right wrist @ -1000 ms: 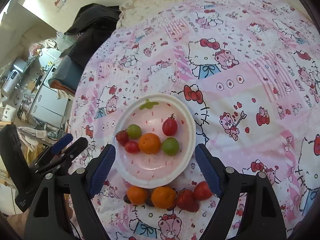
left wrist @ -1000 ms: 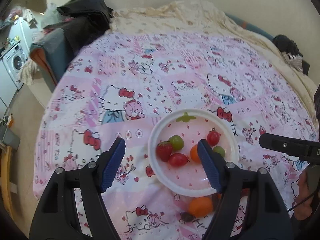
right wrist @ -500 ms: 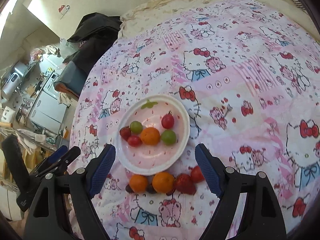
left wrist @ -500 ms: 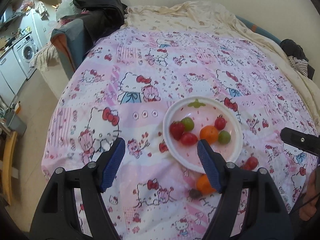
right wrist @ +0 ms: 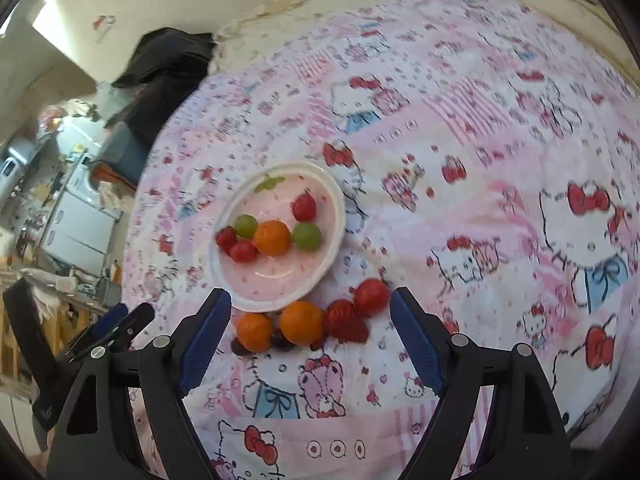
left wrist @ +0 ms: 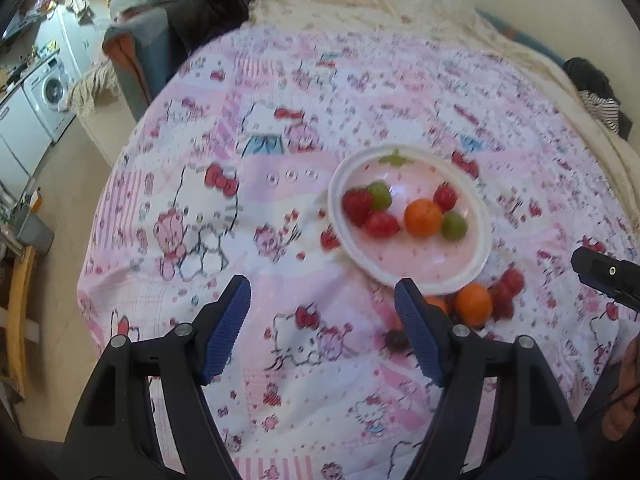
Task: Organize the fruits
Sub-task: 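Lift both open grippers up and away from the pink plate, then grasp the dark purple grape with the left gripper while the right gripper grasps a red tomato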
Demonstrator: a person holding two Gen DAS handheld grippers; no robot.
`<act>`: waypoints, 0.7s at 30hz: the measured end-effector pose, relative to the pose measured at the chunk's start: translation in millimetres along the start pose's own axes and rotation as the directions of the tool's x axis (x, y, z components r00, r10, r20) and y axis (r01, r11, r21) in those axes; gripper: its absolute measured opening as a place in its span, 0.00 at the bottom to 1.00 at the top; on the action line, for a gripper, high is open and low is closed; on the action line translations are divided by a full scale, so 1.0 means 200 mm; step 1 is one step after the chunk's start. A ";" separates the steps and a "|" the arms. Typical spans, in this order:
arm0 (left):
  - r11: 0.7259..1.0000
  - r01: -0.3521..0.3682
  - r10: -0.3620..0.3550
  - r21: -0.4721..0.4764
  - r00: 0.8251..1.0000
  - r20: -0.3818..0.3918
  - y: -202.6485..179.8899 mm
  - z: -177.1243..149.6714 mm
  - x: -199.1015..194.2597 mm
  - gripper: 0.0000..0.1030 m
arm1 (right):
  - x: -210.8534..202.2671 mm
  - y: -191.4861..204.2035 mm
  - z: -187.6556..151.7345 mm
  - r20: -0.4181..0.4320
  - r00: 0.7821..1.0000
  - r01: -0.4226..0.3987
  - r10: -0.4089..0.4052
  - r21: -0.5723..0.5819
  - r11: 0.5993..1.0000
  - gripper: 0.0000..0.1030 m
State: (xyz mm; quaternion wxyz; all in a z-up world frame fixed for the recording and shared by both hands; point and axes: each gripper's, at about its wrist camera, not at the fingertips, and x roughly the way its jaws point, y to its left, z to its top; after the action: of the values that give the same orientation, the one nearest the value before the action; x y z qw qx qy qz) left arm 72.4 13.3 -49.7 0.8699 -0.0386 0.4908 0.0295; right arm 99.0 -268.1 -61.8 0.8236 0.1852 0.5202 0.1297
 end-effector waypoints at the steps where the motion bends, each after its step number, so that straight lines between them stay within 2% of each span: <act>1: 1.000 0.003 -0.004 -0.017 1.000 -0.013 0.02 -0.01 0.01 0.70 | 0.04 -0.03 0.00 -0.029 1.000 0.010 -0.009 0.024 1.000 0.82; 3: 0.999 0.005 -0.006 -0.036 0.999 -0.037 0.04 -0.03 0.04 0.70 | 0.08 -0.07 0.00 -0.069 0.998 0.019 -0.015 0.069 0.997 0.82; 7: 1.000 0.000 -0.002 -0.022 0.995 -0.100 0.03 -0.07 0.12 0.70 | 0.12 -0.14 0.00 -0.096 0.995 0.019 -0.004 0.148 0.989 0.82; 11: 0.996 0.084 -0.083 -0.005 0.982 -0.170 -0.05 -0.12 0.21 0.69 | 0.13 -0.16 0.00 -0.102 0.995 0.026 -0.010 0.160 0.987 0.82; 13: 0.991 0.118 -0.103 0.060 0.972 -0.211 -0.15 -0.15 0.27 0.69 | 0.13 -0.16 0.00 -0.107 0.994 0.032 -0.015 0.159 0.987 0.82; 16: 0.973 0.135 -0.086 0.187 0.965 -0.249 -0.28 -0.20 0.35 0.68 | 0.13 -0.18 0.00 -0.113 0.993 0.032 -0.012 0.169 0.985 0.82; 18: 0.960 0.135 -0.070 0.244 0.964 -0.255 -0.32 -0.22 0.38 0.53 | 0.13 -0.18 0.00 -0.116 0.993 0.036 -0.016 0.169 0.985 0.82; 21: 0.942 0.163 -0.088 0.292 0.963 -0.255 -0.35 -0.21 0.40 0.52 | 0.13 -0.19 0.00 -0.122 0.992 0.042 -0.021 0.167 0.985 0.82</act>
State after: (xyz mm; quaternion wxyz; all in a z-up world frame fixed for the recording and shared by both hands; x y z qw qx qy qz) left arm 83.9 -58.9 -137.4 0.8001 0.0639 0.5865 -0.1087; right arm 111.5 -291.4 -100.2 0.7742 0.2381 0.5805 0.0830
